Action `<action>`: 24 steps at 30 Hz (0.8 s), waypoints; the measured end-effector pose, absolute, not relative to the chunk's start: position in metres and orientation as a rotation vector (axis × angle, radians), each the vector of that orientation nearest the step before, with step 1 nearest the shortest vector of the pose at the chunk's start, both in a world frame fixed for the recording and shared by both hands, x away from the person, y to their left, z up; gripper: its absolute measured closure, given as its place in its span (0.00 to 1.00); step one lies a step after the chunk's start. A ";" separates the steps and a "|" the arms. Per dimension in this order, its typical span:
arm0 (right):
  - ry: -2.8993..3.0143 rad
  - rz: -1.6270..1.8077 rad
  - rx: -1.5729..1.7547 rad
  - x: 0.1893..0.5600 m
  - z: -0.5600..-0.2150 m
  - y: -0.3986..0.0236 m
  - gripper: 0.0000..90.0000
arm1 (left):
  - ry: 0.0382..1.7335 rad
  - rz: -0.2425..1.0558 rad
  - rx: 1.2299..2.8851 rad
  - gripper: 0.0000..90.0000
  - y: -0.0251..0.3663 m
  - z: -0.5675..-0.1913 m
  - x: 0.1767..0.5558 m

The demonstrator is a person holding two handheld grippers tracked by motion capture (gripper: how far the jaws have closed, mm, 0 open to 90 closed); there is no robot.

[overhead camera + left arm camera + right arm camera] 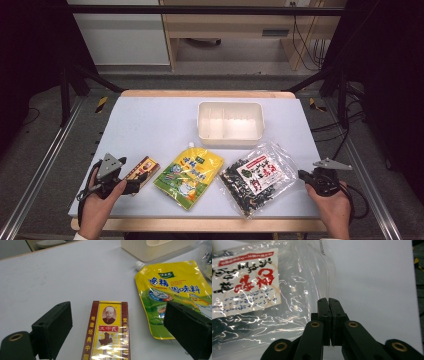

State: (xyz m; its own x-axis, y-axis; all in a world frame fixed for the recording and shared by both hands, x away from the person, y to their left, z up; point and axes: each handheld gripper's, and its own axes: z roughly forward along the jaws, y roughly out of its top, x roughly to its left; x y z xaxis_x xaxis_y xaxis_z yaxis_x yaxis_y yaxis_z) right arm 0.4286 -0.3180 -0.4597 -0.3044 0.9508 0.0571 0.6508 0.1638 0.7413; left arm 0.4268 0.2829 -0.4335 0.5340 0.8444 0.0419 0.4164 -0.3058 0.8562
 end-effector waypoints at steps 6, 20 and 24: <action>1.993 1.070 1.381 0.412 -0.413 -0.318 1.00 | 1.018 0.615 1.919 0.10 0.284 -0.433 0.423; 2.213 1.131 0.898 0.420 -0.278 -0.261 1.00 | 0.922 0.546 1.940 0.12 0.269 -0.427 0.415; 2.280 1.104 0.797 0.425 -0.260 -0.238 1.00 | 0.885 0.540 1.961 0.13 0.265 -0.425 0.413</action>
State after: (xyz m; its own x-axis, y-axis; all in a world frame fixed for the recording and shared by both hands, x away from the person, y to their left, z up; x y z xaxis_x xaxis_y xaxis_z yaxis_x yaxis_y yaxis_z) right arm 0.4255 -0.2379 -0.2595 -0.7147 0.6794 -0.1661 0.2912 0.5050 0.8125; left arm 0.4132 0.2648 -0.4252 0.6501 0.7594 0.0269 0.3711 -0.3482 0.8608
